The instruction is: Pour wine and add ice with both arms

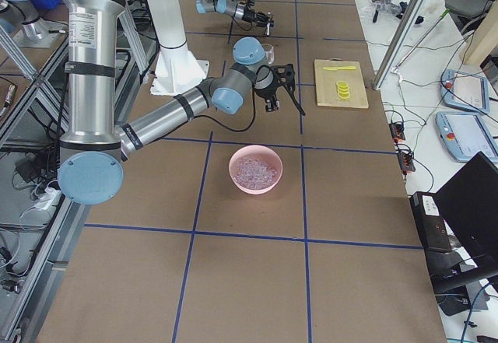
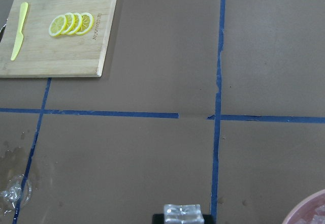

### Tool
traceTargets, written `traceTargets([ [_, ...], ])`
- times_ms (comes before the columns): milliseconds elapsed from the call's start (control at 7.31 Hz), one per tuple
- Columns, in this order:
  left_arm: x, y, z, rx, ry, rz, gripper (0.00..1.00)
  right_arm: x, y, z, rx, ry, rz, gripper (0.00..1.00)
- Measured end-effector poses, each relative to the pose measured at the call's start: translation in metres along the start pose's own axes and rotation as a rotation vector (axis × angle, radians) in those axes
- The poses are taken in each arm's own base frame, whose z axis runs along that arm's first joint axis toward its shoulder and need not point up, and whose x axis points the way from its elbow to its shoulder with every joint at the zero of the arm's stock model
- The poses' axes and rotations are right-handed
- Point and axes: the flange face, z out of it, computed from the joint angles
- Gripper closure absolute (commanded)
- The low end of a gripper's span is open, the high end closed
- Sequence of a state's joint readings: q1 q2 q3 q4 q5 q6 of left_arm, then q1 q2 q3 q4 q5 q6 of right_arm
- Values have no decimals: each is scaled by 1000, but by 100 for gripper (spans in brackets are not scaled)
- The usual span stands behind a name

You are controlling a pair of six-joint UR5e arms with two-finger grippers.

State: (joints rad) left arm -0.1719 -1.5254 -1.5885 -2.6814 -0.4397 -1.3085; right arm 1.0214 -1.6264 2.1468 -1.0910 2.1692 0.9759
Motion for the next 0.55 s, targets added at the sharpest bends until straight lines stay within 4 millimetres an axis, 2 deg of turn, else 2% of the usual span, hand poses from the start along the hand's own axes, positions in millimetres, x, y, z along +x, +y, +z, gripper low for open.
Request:
traceTargets([
  [548,0,-1,0,-17,5,38,0,-24,0,9,-13,-31,12,100],
])
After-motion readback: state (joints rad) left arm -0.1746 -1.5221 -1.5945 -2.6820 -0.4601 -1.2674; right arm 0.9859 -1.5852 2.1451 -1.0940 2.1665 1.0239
